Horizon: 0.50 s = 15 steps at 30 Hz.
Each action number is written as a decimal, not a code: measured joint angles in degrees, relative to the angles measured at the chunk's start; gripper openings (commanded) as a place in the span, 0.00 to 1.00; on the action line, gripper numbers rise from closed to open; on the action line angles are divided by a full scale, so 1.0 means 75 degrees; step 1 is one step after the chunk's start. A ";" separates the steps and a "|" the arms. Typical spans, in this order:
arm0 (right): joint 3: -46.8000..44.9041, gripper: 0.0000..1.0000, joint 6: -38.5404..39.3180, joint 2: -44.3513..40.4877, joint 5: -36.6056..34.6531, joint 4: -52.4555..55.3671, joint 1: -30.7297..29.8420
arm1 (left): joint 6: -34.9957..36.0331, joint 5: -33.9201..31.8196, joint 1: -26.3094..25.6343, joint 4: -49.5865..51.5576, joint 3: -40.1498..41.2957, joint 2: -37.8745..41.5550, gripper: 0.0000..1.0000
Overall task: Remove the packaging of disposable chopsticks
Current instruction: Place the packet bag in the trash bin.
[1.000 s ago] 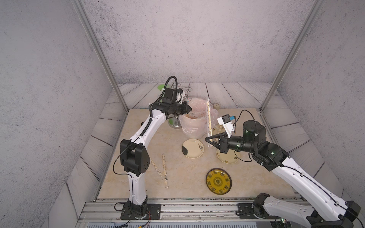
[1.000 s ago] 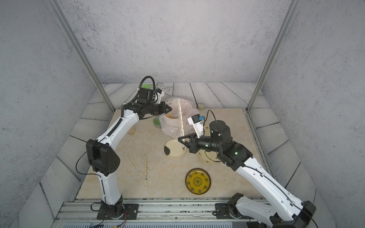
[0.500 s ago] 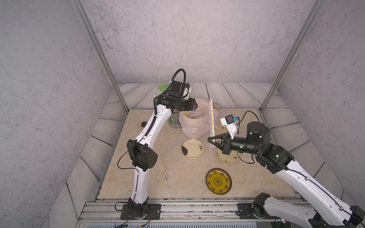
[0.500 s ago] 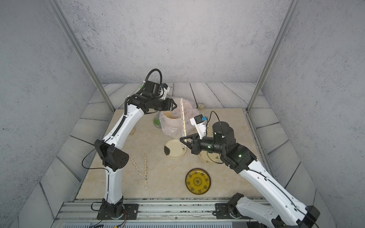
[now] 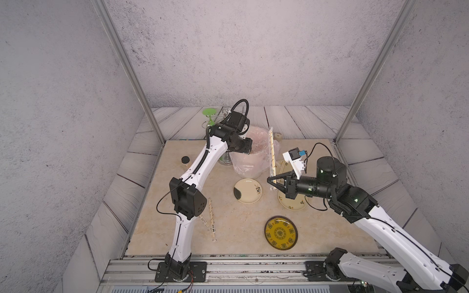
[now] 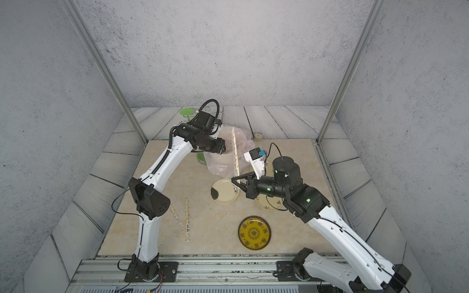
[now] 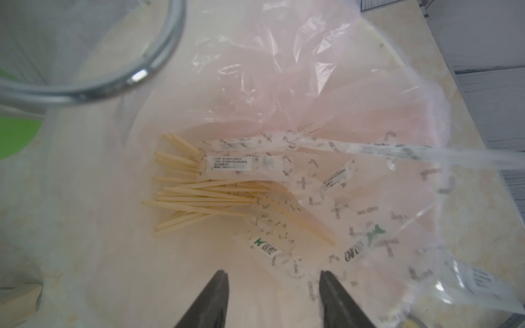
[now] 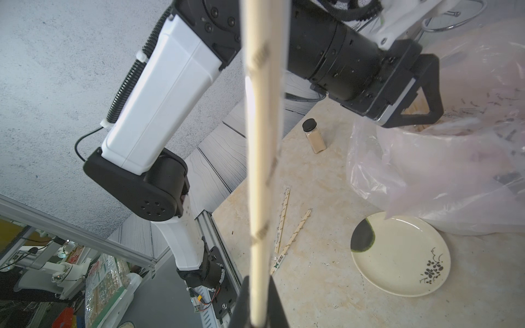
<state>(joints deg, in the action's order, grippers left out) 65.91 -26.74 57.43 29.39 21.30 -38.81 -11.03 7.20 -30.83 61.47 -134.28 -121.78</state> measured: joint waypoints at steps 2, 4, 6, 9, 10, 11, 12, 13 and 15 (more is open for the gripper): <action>0.0000 0.00 0.0000 0.0000 0.0003 -0.0006 0.0000 | 0.0096 -0.0195 -0.0023 -0.0026 0.0309 0.0216 0.56; 0.0000 0.00 -0.0006 0.0000 0.0003 -0.0015 0.0000 | 0.0146 -0.0326 -0.0044 -0.0087 0.0586 0.0460 0.57; -0.0012 0.00 -0.0009 0.0012 0.0015 -0.0047 0.0000 | 0.0187 -0.0446 -0.0058 -0.0152 0.0755 0.0688 0.58; -0.0029 0.00 -0.0029 0.0044 0.0044 -0.0087 0.0000 | 0.0227 -0.0519 -0.0058 -0.0254 0.0737 0.0863 0.58; -0.0038 0.00 -0.0029 0.0052 0.0052 -0.0099 0.0000 | 0.0236 -0.0525 -0.0058 -0.0251 0.0659 0.0863 0.58; -0.0044 0.00 -0.0029 0.0064 0.0058 -0.0111 0.0000 | 0.0239 -0.0522 -0.0058 -0.0242 0.0562 0.0845 0.58; -0.0047 0.00 -0.0029 0.0076 0.0058 -0.0117 0.0000 | 0.0242 -0.0510 -0.0058 -0.0219 0.0472 0.0831 0.58; -0.0047 0.00 -0.0029 0.0082 0.0061 -0.0122 0.0000 | 0.0245 -0.0498 -0.0058 -0.0207 0.0414 0.0822 0.58; -0.0050 0.00 -0.0029 0.0082 0.0061 -0.0125 0.0000 | 0.0245 -0.0495 -0.0058 -0.0198 0.0367 0.0822 0.58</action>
<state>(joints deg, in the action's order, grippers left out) 65.54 -26.96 58.04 29.85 20.36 -38.81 -9.19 3.49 -31.27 59.99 -131.52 -115.61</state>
